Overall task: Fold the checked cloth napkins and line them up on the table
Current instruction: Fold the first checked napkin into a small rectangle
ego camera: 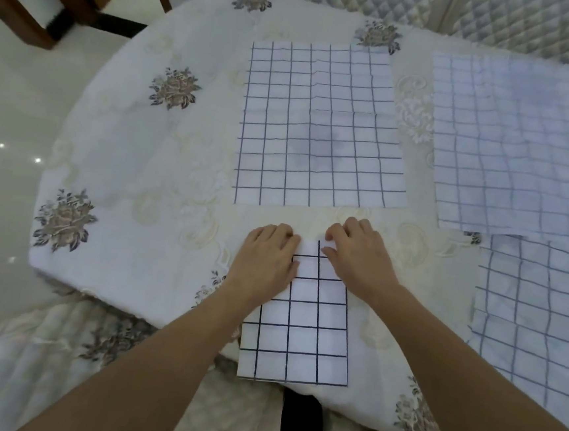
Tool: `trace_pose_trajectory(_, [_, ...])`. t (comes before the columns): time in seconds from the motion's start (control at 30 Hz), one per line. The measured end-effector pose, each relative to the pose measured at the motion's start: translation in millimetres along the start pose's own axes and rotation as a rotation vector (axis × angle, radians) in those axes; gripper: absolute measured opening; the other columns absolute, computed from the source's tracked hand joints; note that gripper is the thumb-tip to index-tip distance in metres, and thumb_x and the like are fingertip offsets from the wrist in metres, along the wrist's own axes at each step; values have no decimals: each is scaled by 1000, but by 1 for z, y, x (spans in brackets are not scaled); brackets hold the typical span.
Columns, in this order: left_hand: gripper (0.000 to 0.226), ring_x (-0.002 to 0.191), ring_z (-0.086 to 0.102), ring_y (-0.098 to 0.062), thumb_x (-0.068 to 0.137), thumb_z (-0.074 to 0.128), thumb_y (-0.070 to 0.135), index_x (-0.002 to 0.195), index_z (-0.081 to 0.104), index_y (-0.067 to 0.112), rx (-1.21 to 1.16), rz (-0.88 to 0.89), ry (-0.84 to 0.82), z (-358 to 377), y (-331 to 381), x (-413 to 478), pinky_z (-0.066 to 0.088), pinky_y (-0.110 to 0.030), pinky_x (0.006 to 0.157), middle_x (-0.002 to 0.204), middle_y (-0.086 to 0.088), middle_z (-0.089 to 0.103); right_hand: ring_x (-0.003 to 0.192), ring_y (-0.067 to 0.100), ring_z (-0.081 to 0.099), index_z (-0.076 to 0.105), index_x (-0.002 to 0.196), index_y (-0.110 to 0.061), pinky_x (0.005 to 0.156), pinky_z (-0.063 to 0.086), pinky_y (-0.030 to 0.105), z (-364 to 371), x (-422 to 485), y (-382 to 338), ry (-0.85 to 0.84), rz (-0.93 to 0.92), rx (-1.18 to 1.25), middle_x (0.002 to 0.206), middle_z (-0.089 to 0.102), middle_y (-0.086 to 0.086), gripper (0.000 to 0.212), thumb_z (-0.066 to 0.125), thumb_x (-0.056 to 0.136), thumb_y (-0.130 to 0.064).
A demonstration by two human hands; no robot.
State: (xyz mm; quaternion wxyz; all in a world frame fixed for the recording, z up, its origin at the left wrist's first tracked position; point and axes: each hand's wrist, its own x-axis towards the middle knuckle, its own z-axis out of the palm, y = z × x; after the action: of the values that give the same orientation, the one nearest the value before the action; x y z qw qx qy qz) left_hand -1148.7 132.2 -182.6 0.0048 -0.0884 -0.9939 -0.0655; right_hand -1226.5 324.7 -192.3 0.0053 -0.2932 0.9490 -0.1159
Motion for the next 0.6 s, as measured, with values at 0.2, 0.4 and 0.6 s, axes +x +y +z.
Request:
trace_pose_trajectory(0.2, [35,93,56,-24,87,49,30,113,62,12,-23,39,18,1,3,19,48,-38,87,107,-5,58,88,26,50,61,98,-13,71,44,38,-3,6,7,-132,14,51,99,54,6,20,61,95,-33])
trace_pose_trajectory(0.4, [21,86,53,-25,88,53,28,102,61,13,-85,87,35,5,1,45,46,-38,76,94,-4,57,100,18,48,56,112,-21,85,38,34,-16,12,17,-252,46,148,105,52,-7,25,56,98,-41])
trace_pose_trajectory(0.6, [20,87,52,-24,92,48,29,102,58,15,-84,146,32,9,-4,48,46,-38,77,97,-3,56,93,18,49,60,101,-19,77,32,31,-13,11,20,-268,4,125,99,47,-6,20,58,98,-38])
